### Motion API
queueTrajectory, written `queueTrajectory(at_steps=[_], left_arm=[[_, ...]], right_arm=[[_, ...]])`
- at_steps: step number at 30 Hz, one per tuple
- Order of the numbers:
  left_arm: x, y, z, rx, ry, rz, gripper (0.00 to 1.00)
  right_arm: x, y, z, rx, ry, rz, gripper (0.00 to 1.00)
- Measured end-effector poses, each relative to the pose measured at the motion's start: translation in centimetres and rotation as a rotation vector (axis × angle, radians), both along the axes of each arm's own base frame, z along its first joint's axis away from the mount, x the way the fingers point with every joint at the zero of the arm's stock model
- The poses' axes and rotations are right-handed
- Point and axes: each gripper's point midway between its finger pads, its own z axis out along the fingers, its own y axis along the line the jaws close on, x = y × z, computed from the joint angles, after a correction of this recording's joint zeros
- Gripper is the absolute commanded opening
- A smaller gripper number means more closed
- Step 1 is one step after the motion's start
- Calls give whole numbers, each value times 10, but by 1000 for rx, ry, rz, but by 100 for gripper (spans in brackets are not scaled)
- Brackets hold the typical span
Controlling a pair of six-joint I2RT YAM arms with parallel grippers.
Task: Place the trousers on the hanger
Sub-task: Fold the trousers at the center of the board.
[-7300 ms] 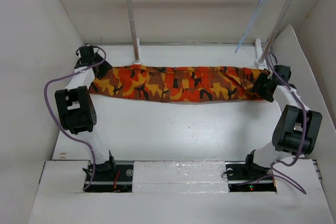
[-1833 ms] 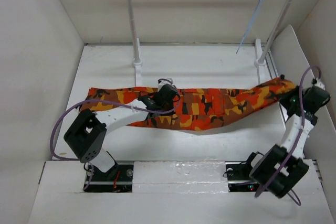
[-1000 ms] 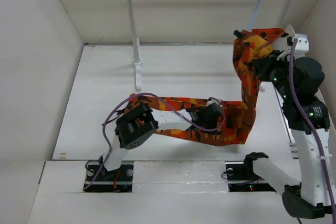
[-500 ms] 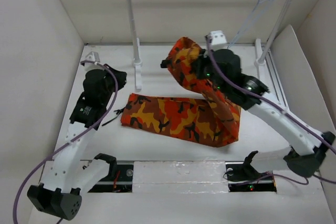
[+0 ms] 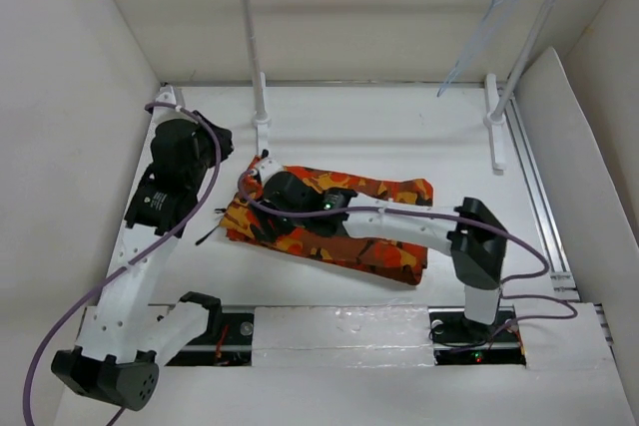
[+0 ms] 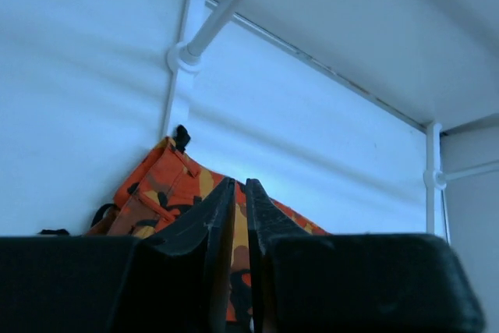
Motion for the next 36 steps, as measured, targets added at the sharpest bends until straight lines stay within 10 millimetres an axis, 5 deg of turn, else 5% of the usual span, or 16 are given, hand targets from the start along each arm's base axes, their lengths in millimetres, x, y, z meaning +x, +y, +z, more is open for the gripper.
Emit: queueTrajectory(at_steps=[3,7,11,16,18,21,25,30,33,36], left_arm=[[2,-14,-41,-17,59,-66,11],[5,-43,-133,-30,258,-177,13],[10,-76,-215,-38,478,-290,13],[15,-82,-266,-86,603,-311,11],[17,-58,-278,-132,621,-240,11],[6,-4,-299,-216,656,-80,10],[-12,35,-300,-307,646,62,10],[-16,53,-276,-319,583,121,11],[-4,39,-249,-286,549,68,11],[17,-6,-198,-218,441,-89,12]], right_arm=[[-12,-49,-7,-56,33,-19,56],[-7,-128,42,33,2,-143,7],[-3,-202,62,119,-25,-303,0],[-14,-286,-7,59,75,-481,0],[-30,-314,-47,24,146,-525,0],[-55,-328,-92,-24,258,-530,0],[-83,-324,-127,-48,367,-492,0],[-92,-316,-137,-48,420,-471,10],[-88,-315,-124,-108,419,-456,24],[-72,-305,-85,-117,351,-421,30]])
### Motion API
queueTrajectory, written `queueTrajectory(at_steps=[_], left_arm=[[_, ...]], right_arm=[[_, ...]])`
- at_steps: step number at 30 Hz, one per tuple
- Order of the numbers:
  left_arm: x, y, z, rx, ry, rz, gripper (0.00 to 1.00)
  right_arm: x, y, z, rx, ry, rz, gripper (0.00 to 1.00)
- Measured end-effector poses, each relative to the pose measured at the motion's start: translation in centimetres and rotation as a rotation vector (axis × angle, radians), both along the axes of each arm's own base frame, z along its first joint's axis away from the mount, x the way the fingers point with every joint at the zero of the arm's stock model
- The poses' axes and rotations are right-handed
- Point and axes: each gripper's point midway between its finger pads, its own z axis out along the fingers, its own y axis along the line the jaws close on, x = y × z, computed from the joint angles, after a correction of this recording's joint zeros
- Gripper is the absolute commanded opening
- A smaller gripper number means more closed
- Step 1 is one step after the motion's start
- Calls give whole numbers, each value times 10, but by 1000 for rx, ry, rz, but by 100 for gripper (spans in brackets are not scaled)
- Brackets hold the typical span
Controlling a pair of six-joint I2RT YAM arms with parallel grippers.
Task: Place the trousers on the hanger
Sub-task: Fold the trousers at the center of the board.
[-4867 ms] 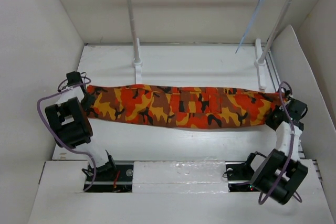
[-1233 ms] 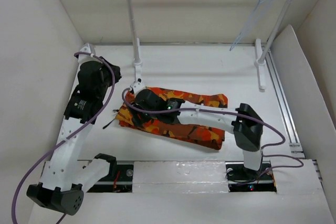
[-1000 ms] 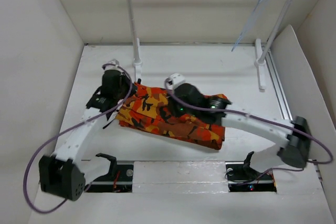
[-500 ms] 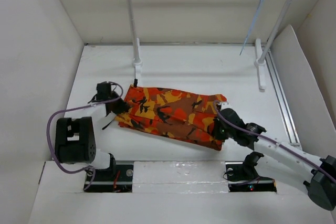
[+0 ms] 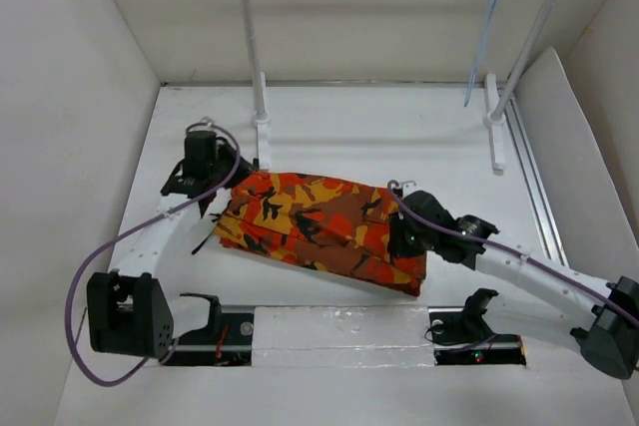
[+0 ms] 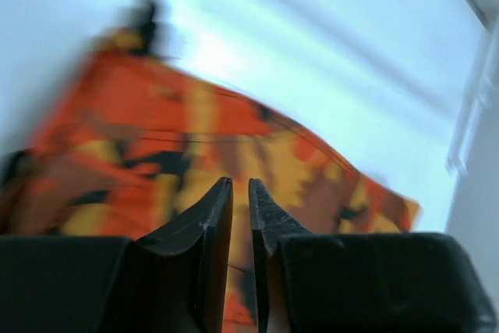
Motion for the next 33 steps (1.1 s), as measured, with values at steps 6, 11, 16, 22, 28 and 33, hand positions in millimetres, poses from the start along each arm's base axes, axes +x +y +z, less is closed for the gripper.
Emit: queueTrajectory(at_steps=[6,11,16,22,28,33], left_arm=[[-27,-150,59,-3,-152,-426,11],[-102,-232,-12,-30,51,-718,10],[-146,-215,-99,31,314,-747,8],[-126,-177,-111,27,332,-609,6],[-114,-129,-97,46,256,-449,7],[-94,-99,-79,46,192,-335,7]], right_arm=[[12,32,41,110,-110,87,0],[-36,16,-28,44,52,144,0],[-53,11,-53,114,73,123,0],[-45,11,-39,125,46,109,35],[14,23,27,184,-95,97,31],[78,3,43,149,-178,13,3]])
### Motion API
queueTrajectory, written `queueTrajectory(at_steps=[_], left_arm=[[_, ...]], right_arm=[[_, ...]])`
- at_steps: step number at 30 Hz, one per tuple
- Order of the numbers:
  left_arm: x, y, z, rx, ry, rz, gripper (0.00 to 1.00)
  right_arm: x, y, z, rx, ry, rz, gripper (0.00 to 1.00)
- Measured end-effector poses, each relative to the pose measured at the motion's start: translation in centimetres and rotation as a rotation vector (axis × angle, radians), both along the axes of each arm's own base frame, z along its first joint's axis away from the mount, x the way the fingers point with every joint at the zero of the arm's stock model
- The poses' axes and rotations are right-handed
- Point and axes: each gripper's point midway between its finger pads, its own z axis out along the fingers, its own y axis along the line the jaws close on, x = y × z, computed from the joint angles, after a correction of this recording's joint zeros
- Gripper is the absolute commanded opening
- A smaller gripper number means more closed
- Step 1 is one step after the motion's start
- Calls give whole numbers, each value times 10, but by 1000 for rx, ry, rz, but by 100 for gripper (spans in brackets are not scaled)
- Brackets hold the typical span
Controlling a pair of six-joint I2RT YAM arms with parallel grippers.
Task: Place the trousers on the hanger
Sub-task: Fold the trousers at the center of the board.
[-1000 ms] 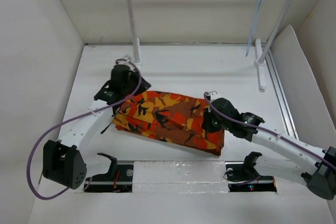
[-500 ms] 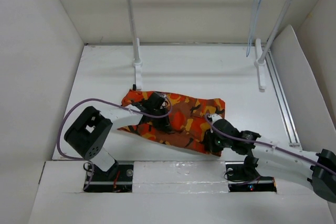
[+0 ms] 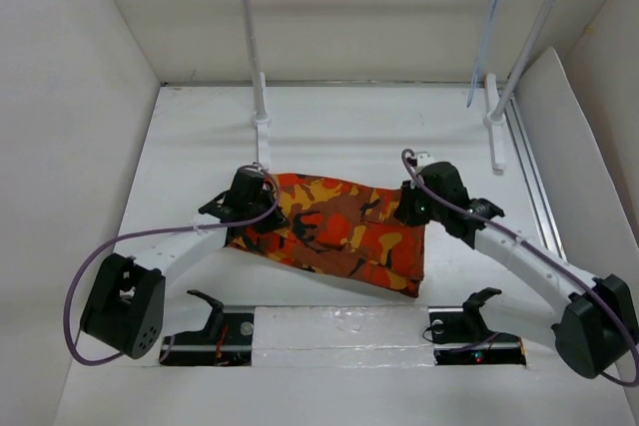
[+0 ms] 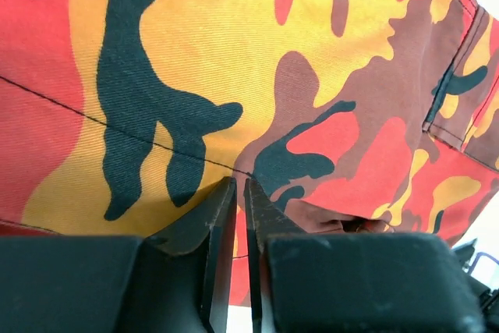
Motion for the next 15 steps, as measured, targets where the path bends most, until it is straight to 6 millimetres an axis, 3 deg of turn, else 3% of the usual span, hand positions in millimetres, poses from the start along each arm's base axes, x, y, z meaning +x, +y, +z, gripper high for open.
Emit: queueTrajectory(at_steps=[4,8,10,13,15], left_arm=[[7,2,9,22,-28,1,8],[24,4,20,20,-79,28,8],[34,10,17,15,-80,65,7],[53,39,-1,23,-43,176,6],[62,72,-16,33,-9,286,6]], right_arm=[[34,-35,-25,-50,36,-119,1],[60,-61,-67,-76,118,-206,0],[67,-60,-93,-86,171,-192,0],[106,-46,-92,-60,123,-154,0],[125,-38,-91,-51,93,-132,0]])
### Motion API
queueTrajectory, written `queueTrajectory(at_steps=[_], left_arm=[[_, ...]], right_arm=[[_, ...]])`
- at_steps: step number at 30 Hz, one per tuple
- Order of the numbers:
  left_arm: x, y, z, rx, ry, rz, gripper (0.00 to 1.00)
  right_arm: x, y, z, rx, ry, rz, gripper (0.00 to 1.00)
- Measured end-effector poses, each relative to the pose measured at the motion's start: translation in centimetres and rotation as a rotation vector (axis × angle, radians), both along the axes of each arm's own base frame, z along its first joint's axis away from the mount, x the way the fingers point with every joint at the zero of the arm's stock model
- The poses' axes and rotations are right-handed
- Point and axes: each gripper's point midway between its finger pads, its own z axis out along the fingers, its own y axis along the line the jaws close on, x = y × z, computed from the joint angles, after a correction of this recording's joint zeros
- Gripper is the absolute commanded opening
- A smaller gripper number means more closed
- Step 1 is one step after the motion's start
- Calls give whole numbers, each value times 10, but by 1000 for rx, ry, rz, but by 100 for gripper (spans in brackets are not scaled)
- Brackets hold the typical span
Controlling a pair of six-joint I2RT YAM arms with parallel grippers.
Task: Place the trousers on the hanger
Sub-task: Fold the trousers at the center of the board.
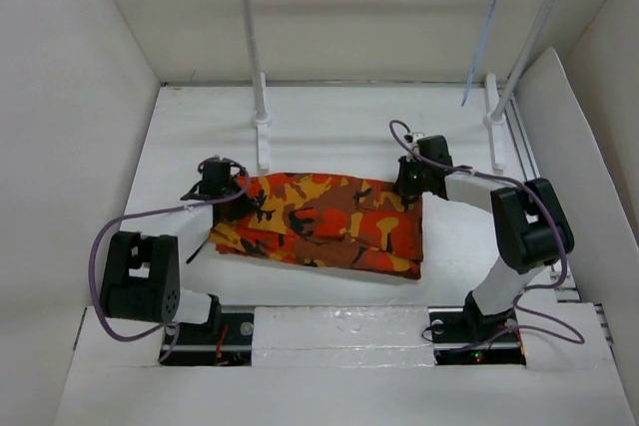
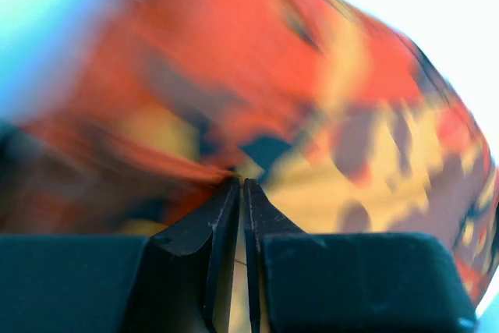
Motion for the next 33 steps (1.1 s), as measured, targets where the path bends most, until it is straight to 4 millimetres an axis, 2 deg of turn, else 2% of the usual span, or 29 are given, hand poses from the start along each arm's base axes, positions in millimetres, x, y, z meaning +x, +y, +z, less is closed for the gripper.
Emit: queueTrajectory(at_steps=[2,3,4,5,6,8,10,11,13,14,16,17,18,19,20,21,22,25,27,29,31,33], left_arm=[[2,30,-11,-20,34,104,5],[2,41,-13,-40,42,146,6],[2,51,-14,-58,45,185,6],[3,60,-13,-71,43,220,6],[3,67,-12,-77,40,241,6],[0,78,-5,-80,28,280,7],[1,84,6,-76,-5,291,8],[2,84,14,-73,-26,286,8],[8,78,38,-66,-80,253,8],[14,72,54,-64,-114,226,8],[32,55,93,-62,-204,155,8],[40,43,113,-65,-255,113,8],[46,31,130,-68,-297,71,8],[49,16,145,-70,-337,23,6],[50,12,147,-71,-344,12,6],[48,-18,163,-80,-385,-78,6],[43,-40,163,-75,-391,-134,6],[19,-104,145,-88,-344,-313,6],[0,-136,122,-91,-283,-406,6],[-19,-153,94,-89,-211,-464,6],[-35,-157,70,-80,-150,-492,6],[-47,-156,54,-69,-107,-503,6]], right_arm=[[9,8,3,1,-25,24,3],[9,12,4,-1,-30,37,14],[11,17,8,-7,-44,56,14],[11,22,13,-14,-50,69,26],[11,26,19,-30,-54,87,32],[13,41,42,-47,-92,138,43],[13,59,74,-52,-145,198,45],[13,69,94,-51,-182,228,43],[8,84,136,-41,-266,272,33],[3,89,156,-29,-308,285,22],[-13,89,191,6,-386,292,7],[-22,85,202,25,-412,284,0],[-30,78,207,43,-429,271,0],[-38,71,205,63,-433,250,0],[-46,64,194,74,-420,232,0],[-58,55,174,71,-375,216,0],[-70,47,152,79,-331,197,0],[-121,27,70,55,-107,159,0],[-156,21,38,47,-3,158,0],[-179,19,25,59,38,159,0],[-189,19,23,80,40,152,0],[-193,17,20,90,45,129,5]])
